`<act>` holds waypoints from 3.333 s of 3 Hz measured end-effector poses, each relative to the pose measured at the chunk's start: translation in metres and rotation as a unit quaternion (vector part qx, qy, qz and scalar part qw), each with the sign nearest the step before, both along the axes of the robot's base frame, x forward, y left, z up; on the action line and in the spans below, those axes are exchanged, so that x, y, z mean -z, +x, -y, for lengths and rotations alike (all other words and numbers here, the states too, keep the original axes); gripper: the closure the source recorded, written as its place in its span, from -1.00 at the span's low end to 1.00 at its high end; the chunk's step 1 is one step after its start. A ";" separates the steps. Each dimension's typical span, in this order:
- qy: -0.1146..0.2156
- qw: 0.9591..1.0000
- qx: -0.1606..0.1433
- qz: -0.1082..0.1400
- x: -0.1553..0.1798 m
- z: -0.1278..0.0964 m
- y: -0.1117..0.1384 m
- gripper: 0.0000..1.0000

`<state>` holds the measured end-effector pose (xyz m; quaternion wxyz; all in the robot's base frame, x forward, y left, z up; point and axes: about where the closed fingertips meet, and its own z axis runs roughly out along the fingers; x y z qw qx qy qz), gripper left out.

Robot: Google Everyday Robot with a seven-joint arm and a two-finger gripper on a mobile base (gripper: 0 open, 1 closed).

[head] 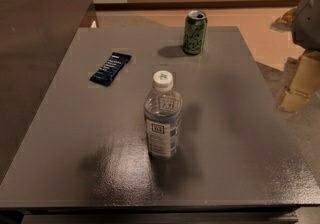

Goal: Knock blue plastic bottle over

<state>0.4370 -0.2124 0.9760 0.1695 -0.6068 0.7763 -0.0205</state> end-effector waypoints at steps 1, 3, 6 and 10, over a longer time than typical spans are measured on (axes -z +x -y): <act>0.032 0.999 -0.029 -0.003 0.006 -0.019 -0.013 -1.00; 0.103 0.991 -0.080 -0.018 0.037 -0.077 -0.042 -1.00; 0.190 0.978 -0.085 -0.030 0.067 -0.172 -0.046 -1.00; 0.230 0.969 -0.072 -0.059 0.050 -0.197 -0.041 0.28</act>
Offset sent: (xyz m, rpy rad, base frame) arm -0.0486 0.0794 -0.0457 0.2392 0.0568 0.1784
